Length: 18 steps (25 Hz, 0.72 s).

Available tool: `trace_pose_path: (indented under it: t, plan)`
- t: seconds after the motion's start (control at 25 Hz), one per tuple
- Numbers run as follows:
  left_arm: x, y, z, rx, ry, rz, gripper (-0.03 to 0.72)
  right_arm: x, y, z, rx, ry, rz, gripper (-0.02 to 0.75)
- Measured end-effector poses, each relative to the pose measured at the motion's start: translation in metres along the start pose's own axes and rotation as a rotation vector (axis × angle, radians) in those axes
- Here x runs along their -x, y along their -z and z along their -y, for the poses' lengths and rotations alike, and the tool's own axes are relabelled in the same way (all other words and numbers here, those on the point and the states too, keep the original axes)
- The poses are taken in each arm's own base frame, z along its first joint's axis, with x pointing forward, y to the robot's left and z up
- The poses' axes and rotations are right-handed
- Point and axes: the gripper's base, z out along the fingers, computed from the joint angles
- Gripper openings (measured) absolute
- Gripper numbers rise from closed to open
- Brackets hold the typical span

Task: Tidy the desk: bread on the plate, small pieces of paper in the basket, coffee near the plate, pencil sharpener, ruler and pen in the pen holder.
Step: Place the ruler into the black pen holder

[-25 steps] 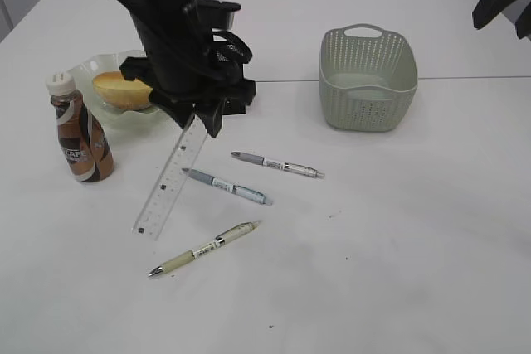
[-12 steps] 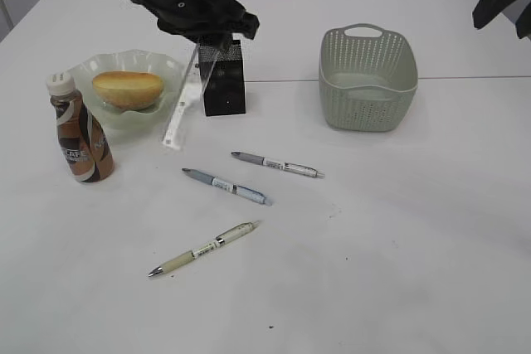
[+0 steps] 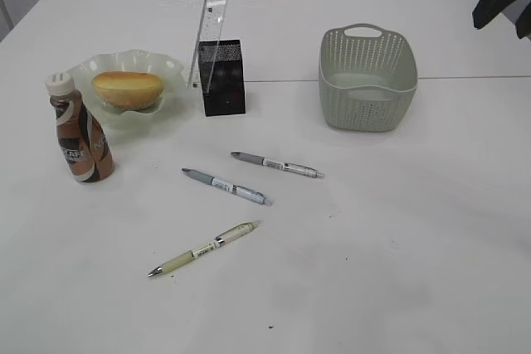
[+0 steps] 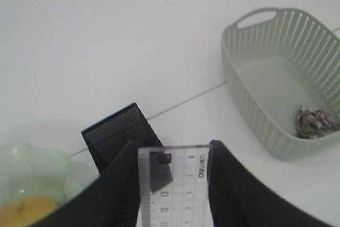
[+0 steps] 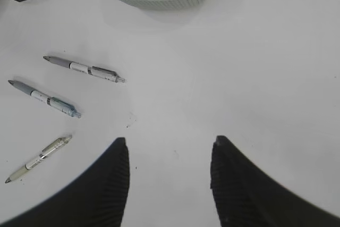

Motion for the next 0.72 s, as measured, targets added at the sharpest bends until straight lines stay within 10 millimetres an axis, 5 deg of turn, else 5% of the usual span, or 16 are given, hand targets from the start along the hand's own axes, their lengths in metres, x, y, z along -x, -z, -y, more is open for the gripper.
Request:
trace_pose_path:
  t: [0.28,0.72]
  plan:
    - [0.013,-0.002,-0.027,0.010,0.024,0.146,0.278,0.000,0.000,0.000,0.000,0.000,0.000,0.370]
    - [0.013,-0.028,-0.029,-0.071,-0.011,0.391,0.278,0.000,0.000,0.001,-0.006,0.002,0.001,0.370]
